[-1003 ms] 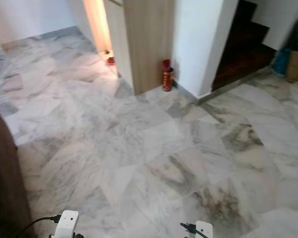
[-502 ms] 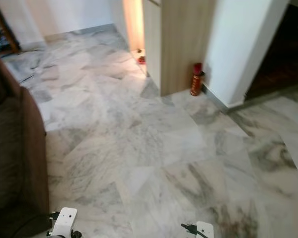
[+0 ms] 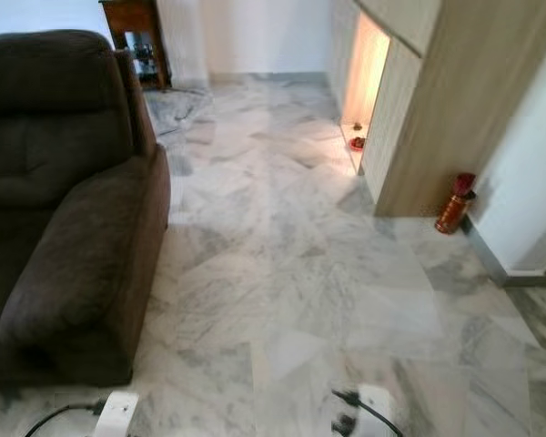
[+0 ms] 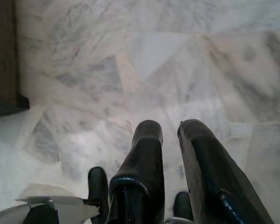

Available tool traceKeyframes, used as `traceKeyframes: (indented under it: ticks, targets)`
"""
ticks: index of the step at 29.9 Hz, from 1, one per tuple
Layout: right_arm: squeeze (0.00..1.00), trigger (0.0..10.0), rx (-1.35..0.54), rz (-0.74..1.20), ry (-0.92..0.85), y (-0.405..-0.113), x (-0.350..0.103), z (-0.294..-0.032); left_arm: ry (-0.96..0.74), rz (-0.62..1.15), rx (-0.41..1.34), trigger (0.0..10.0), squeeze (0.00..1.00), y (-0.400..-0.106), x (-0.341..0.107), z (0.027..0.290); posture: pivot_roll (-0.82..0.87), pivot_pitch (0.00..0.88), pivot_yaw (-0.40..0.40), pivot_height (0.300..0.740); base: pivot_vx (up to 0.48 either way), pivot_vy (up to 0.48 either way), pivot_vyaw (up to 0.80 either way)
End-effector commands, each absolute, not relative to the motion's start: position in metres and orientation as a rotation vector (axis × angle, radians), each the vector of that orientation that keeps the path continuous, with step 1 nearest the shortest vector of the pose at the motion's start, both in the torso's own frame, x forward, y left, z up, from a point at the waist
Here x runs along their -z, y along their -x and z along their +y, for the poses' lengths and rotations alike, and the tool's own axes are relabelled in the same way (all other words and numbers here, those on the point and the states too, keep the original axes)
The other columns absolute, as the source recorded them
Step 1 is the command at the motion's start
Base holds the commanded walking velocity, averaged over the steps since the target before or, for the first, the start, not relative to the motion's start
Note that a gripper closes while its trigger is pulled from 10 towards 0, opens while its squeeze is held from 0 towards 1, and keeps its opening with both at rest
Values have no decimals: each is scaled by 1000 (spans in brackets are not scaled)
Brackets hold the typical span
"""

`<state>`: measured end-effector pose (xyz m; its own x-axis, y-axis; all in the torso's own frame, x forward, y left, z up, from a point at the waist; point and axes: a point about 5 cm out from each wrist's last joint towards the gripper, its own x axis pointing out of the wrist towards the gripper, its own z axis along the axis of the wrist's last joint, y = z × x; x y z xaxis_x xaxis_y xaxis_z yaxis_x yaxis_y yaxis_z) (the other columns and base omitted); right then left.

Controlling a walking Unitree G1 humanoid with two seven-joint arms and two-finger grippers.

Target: Move the pillow to the sofa from floor

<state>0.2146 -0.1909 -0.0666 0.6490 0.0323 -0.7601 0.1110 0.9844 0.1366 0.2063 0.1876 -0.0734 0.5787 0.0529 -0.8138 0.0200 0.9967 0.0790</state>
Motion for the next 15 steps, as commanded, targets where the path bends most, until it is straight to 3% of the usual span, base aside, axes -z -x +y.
traceKeyframes:
  ticks: [1,15]
  targets:
    - [0,10000,75,896,-187,-205,71,-198,-66,966,-32,10000,0,-205,75,184,-52,18,6,740,0,0,0]
    - [0,10000,61,916,-187,-200,75,-194,-63,971,-76,10000,0,-199,76,193,12,60,22,740,0,0,0]
